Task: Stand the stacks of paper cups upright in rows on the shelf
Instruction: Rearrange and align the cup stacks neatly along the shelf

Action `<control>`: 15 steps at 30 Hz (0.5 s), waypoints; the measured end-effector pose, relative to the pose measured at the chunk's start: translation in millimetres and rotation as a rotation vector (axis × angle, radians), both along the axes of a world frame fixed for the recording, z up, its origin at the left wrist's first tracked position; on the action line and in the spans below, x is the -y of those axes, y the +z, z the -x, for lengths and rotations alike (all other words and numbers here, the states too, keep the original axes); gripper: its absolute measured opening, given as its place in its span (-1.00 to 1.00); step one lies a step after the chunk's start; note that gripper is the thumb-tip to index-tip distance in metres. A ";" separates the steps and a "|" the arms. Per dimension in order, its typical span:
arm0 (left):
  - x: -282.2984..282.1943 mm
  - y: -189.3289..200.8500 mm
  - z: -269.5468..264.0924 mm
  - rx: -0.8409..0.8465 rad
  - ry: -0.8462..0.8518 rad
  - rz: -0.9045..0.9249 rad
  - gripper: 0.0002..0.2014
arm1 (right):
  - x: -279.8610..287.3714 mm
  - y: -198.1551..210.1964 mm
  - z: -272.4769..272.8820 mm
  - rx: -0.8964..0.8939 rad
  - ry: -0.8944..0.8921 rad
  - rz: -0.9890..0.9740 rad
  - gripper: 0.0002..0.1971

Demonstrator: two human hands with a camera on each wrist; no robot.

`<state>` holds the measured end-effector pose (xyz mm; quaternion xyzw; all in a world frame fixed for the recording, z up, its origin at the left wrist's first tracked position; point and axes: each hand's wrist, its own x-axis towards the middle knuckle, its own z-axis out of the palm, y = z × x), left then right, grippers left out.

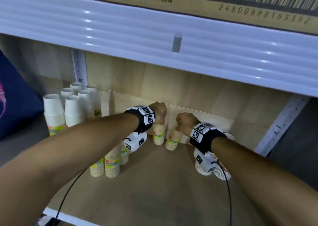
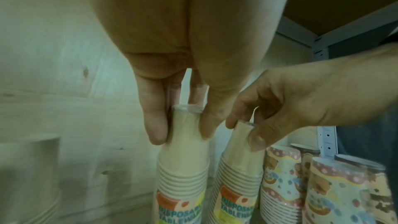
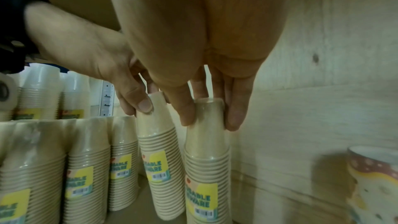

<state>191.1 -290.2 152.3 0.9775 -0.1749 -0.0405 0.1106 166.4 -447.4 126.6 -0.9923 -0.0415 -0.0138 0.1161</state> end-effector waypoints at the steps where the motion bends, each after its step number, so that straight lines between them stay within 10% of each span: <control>1: 2.1 -2.3 -4.7 0.002 0.005 0.007 -0.86 | 1.7 -0.9 -4.2 0.000 -0.001 -0.012 -0.69; 15: 19.5 -19.2 -40.5 0.042 -0.039 -0.018 -0.78 | 7.5 -16.2 -46.9 0.020 0.089 -0.054 -0.72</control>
